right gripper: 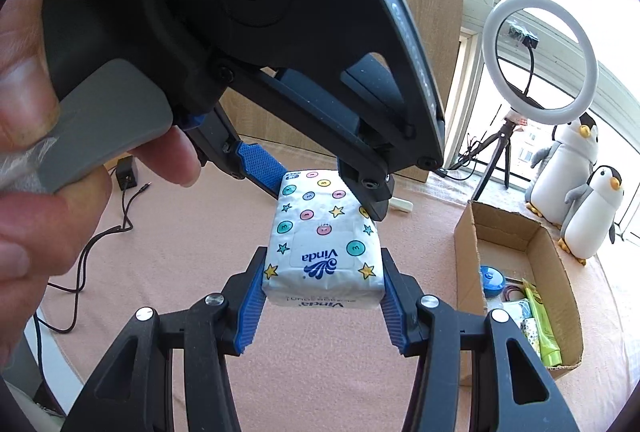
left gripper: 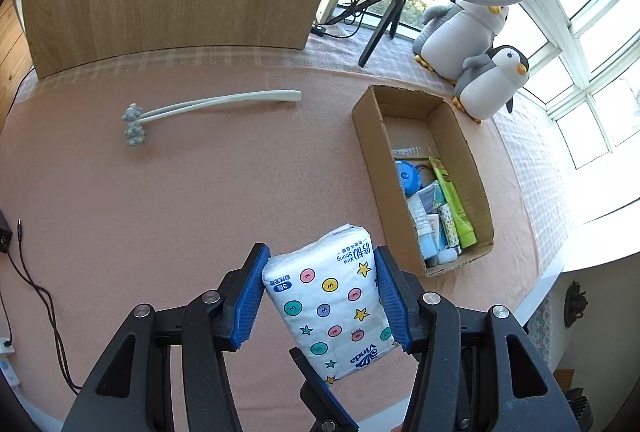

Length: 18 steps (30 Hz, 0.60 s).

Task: Organize objects
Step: 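Carry the tissue pack in the right gripper over the box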

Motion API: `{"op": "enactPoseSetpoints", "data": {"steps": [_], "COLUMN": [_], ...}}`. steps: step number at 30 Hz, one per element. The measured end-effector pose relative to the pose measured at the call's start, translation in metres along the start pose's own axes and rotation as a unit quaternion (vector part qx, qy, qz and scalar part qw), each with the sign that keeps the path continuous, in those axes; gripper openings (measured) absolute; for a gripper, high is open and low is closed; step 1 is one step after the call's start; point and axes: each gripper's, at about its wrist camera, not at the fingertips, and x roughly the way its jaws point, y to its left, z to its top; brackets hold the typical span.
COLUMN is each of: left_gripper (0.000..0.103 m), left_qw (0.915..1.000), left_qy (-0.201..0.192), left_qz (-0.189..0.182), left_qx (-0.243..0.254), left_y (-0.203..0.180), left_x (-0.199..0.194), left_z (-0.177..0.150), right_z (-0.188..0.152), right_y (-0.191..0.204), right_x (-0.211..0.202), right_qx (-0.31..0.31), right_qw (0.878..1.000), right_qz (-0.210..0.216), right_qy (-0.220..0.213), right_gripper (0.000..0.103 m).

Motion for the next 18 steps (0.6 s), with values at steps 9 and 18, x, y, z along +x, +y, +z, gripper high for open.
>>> {"op": "enactPoseSetpoints", "data": {"steps": [9, 18], "left_gripper": [0.057, 0.057], "left_qw": [0.9974, 0.9910], "left_qy": [0.025, 0.047], "left_qz": [-0.025, -0.054], "left_qx": [0.063, 0.113], "left_y": [-0.085, -0.159], "left_x": [0.053, 0.104], "left_z": [0.019, 0.028], "right_z": [-0.020, -0.041], "right_y": [-0.070, -0.134], "right_x": [0.002, 0.001], "right_qx": [0.039, 0.070], "right_qw": [0.997, 0.990], "right_qz": [-0.059, -0.116], "right_qy": [0.015, 0.031], "right_gripper": [0.047, 0.047]}}
